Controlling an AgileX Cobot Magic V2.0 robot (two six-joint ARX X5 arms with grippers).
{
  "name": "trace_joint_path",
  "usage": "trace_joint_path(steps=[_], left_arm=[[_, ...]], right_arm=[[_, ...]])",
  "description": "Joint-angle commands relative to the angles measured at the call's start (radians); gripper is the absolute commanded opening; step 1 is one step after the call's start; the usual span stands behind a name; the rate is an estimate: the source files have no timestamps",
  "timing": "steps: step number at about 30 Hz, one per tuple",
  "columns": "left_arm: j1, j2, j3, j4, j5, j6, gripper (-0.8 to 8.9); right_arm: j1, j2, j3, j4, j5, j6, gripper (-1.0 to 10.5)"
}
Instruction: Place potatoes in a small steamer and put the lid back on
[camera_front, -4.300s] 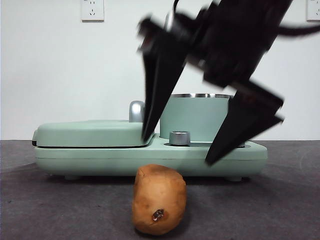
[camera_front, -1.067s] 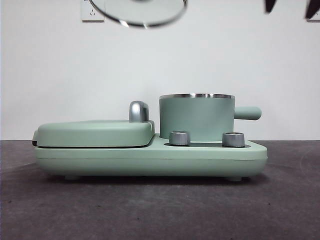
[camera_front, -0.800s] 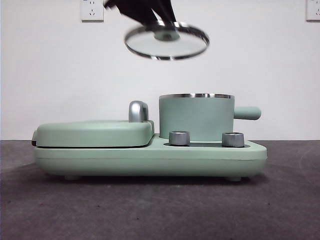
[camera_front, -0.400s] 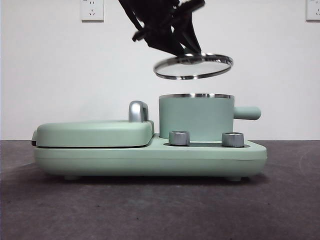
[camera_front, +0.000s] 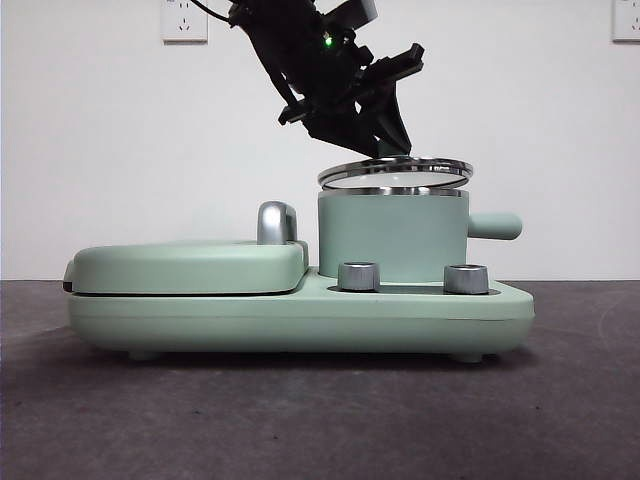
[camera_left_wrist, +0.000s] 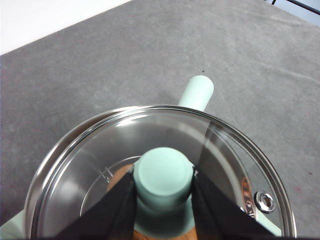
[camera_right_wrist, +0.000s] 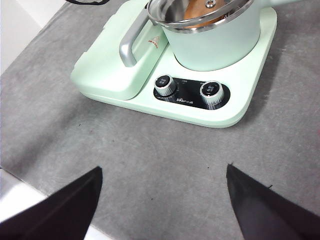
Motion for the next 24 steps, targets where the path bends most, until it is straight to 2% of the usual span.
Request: trace_joint_path(steps=[1, 8, 24], left_arm=[[-0.007, 0.027, 0.023, 0.031, 0.000, 0.034, 0.14], [-0.004, 0.027, 0.023, 0.081, -0.029, 0.053, 0.14], [-0.002, 0.085, 0.023, 0.081, -0.029, 0.054, 0.14]], right_arm=[[0.006, 0.002, 0.007, 0.004, -0.001, 0.010, 3.9], [0.006, 0.003, 0.007, 0.003, -0.004, 0.010, 3.9], [0.006, 0.003, 0.007, 0.003, -0.004, 0.019, 3.9]])
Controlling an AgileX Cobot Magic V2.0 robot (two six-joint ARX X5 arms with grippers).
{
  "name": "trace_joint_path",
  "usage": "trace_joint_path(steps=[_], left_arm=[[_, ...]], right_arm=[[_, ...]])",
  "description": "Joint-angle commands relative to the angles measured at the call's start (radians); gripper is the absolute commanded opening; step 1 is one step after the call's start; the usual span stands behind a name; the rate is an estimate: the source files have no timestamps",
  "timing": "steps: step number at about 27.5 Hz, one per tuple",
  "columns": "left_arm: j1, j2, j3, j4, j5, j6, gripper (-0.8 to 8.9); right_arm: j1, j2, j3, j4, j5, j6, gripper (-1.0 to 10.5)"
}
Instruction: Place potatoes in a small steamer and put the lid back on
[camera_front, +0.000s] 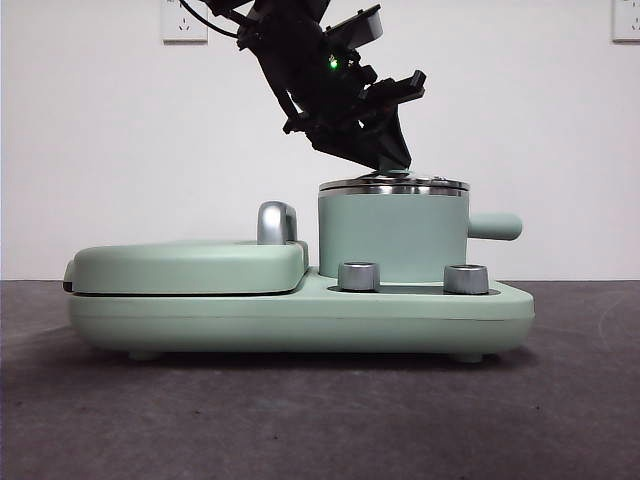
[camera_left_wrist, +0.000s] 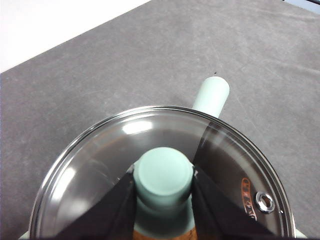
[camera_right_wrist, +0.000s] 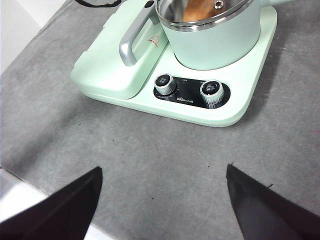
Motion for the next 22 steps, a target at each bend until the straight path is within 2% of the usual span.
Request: trace_joint_path(steps=[1, 17, 19, 22], left_arm=[[-0.005, 0.045, 0.023, 0.014, 0.000, 0.003, 0.14], [-0.008, 0.051, 0.027, -0.052, 0.000, 0.003, 0.38], [-0.008, 0.049, 0.031, -0.062, 0.000, -0.007, 0.97], [-0.008, 0.044, 0.042, -0.068, 0.000, -0.028, 2.56]], right_arm=[[0.006, 0.003, 0.007, 0.005, -0.003, 0.018, 3.9], [0.006, 0.003, 0.007, 0.006, 0.000, 0.024, 3.9], [0.006, 0.003, 0.007, 0.006, 0.000, 0.024, 3.9], [0.006, 0.003, 0.007, 0.006, 0.000, 0.024, 3.9]])
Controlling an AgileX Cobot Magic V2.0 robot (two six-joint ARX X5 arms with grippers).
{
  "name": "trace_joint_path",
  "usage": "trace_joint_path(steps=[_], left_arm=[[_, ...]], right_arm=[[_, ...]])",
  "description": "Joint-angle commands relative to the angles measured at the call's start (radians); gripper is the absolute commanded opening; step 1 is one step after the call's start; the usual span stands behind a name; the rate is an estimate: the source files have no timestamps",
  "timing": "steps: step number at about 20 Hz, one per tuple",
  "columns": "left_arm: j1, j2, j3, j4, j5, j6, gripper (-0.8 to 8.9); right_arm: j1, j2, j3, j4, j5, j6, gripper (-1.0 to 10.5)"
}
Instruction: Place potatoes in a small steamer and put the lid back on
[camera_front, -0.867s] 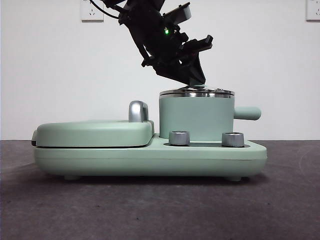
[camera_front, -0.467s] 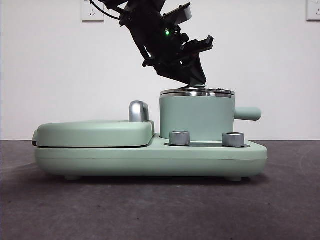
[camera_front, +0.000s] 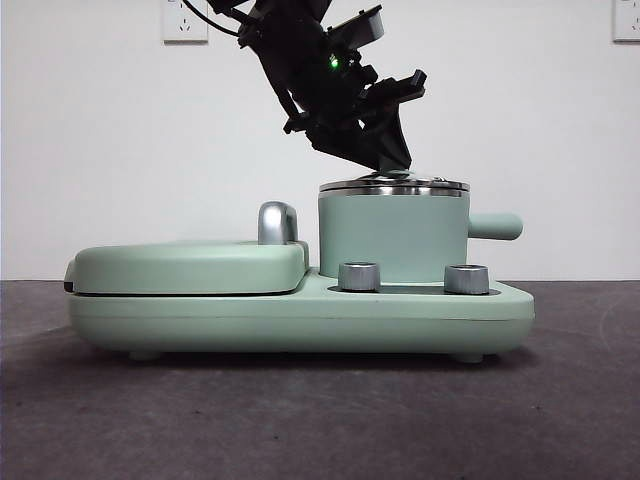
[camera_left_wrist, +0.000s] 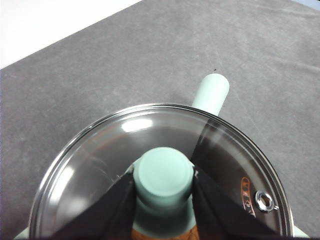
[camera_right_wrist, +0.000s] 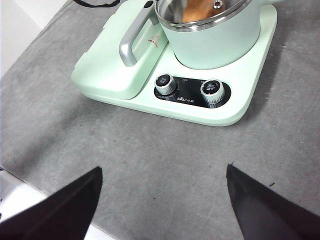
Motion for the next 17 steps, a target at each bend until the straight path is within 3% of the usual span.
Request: trace_joint_path(steps=[1, 3, 6, 12, 17], left_arm=[[-0.007, 0.034, 0.025, -0.026, -0.001, -0.032, 3.09], [-0.006, 0.023, 0.033, -0.025, -0.001, -0.040, 4.14], [-0.006, -0.004, 0.042, -0.030, -0.001, -0.039, 4.81], [-0.005, -0.108, 0.042, -0.121, -0.001, -0.040, 4.82], [-0.005, -0.304, 0.042, -0.433, 0.000, -0.039, 4.62]], right_arm=[[0.006, 0.003, 0.007, 0.006, 0.000, 0.010, 3.9], [0.006, 0.003, 0.007, 0.006, 0.000, 0.010, 3.9], [0.006, 0.003, 0.007, 0.006, 0.000, 0.010, 3.9], [0.006, 0.003, 0.007, 0.006, 0.000, 0.010, 3.9], [0.006, 0.003, 0.007, 0.006, -0.016, 0.010, 3.9]])
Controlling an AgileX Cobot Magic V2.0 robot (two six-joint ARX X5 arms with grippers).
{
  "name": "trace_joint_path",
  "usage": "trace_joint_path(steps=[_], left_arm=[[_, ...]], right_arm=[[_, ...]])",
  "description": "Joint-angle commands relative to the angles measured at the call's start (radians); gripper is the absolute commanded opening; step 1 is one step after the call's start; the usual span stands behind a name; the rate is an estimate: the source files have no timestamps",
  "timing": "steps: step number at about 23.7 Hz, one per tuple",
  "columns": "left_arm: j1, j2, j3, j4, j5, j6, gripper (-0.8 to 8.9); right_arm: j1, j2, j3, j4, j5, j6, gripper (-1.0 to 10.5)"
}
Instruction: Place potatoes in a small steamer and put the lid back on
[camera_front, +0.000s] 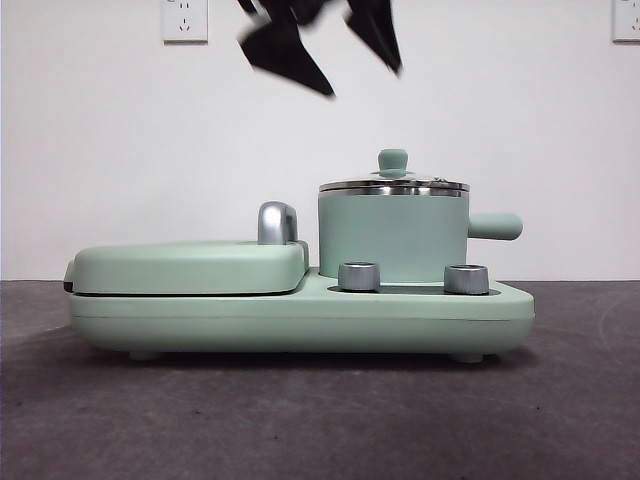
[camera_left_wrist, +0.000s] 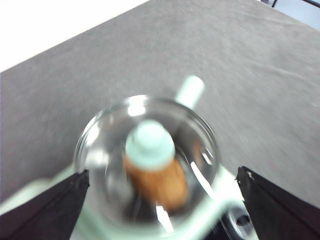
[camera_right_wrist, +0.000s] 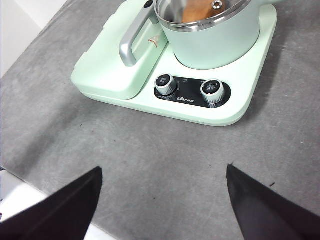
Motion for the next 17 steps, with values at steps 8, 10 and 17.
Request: trace_joint_path(steps=[8, 10, 17], left_arm=[[-0.008, -0.274, 0.023, -0.537, 0.006, -0.041, 4.53], [-0.014, -0.316, 0.016, -0.616, 0.008, -0.041, 4.28], [-0.023, -0.538, -0.168, -0.542, 0.008, -0.103, 4.26]], right_arm=[[0.006, 0.004, 0.007, 0.023, -0.082, -0.026, 3.9], [0.006, 0.005, 0.007, 0.028, -0.083, -0.040, 3.9], [0.006, 0.005, 0.007, 0.101, -0.086, -0.050, 3.9]])
